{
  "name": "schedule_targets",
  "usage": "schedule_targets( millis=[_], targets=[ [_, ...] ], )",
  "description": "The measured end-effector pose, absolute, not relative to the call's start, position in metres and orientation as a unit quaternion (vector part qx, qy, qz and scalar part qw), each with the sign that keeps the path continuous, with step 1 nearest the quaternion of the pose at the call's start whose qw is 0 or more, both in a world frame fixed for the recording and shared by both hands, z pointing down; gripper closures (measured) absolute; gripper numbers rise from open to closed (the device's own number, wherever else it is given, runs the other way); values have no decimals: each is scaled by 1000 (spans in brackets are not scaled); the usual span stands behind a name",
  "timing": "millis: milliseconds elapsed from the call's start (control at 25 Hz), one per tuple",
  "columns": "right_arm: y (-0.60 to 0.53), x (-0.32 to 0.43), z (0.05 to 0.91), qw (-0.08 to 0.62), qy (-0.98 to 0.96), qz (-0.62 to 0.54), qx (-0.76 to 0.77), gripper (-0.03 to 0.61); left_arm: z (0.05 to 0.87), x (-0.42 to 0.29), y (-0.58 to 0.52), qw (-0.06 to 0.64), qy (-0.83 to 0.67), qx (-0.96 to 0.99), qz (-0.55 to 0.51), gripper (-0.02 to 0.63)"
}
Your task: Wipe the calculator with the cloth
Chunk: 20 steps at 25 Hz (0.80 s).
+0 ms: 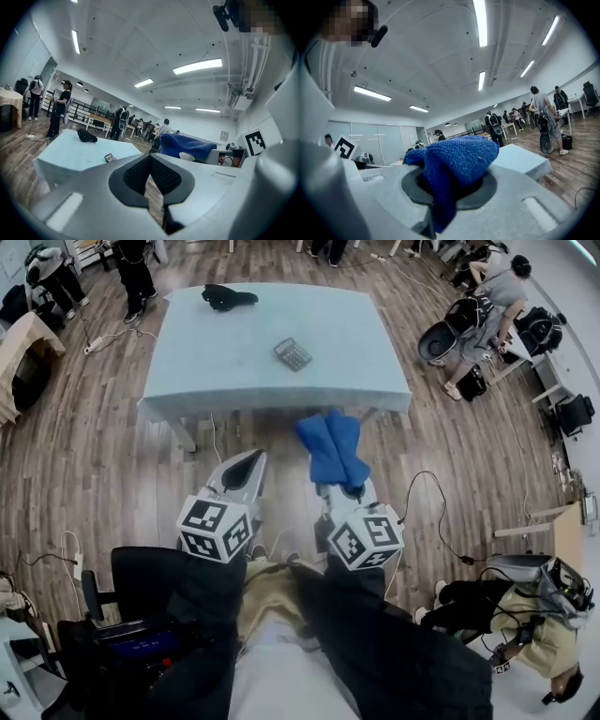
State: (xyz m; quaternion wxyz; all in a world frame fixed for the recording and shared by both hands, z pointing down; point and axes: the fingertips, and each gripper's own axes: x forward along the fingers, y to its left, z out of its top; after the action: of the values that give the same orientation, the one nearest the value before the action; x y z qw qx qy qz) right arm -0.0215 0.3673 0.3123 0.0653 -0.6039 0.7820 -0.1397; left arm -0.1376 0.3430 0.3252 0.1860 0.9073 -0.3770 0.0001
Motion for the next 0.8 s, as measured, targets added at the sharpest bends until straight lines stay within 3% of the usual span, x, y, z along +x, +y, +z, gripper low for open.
schedule_targets(
  millis=[440,800],
  targets=[
    [321,-19,331,44,774,-160,-611,514,348,-137,290,210,-371,904,24,614],
    [231,24,337,64,777,-162,-605,514,345,-109,205,183,-394,900,39,614]
  ],
)
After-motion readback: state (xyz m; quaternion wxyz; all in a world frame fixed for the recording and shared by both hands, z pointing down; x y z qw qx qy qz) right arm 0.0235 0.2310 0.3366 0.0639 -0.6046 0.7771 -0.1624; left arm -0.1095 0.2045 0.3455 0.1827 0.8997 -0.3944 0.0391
